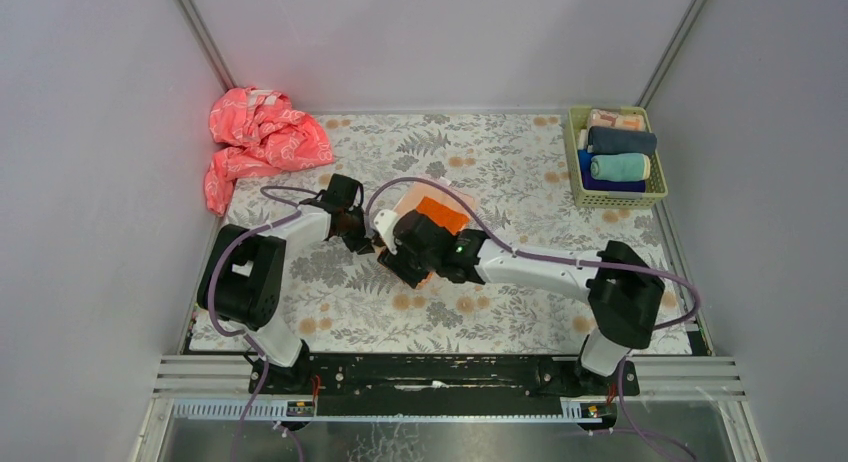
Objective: Roll the towels
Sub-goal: Roll the towel at the center of the board.
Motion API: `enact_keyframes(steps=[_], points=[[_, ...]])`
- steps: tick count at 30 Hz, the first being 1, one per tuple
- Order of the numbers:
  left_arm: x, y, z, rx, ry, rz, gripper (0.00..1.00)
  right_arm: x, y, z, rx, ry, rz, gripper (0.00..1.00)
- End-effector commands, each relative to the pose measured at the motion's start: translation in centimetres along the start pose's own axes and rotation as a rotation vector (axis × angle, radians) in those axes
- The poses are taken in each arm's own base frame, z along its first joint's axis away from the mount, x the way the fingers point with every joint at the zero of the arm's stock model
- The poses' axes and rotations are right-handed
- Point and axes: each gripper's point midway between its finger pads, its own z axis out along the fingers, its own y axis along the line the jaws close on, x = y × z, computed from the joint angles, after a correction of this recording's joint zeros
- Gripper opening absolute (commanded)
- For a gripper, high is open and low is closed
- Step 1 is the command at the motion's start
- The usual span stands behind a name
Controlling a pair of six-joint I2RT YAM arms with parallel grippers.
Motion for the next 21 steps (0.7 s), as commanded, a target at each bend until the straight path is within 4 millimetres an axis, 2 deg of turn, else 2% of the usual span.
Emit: enact_keyframes(steps=[1, 8, 16, 21], points=[[-0.1, 2.6, 0.6, -0.113, -0.005, 0.014, 0.18, 0.2, -1.0, 1.1, 0.154, 0.028, -0.124, 0.56], [-0.2, 2.5, 0.6, -0.112, -0.005, 0.011, 0.18, 3.3, -0.9, 2.9, 0.235, 0.128, -0.174, 0.59], [-0.1, 2.5, 0.6, -0.108, -0.001, 0.008, 0.20, 6.7, -0.7, 5.6, 0.232, 0.213, -0.194, 0.60], [0.0, 2.4, 0.5, -0.103, -0.001, 0.009, 0.20, 8.8, -0.6, 7.5, 0.201, 0.264, -0.204, 0.56]])
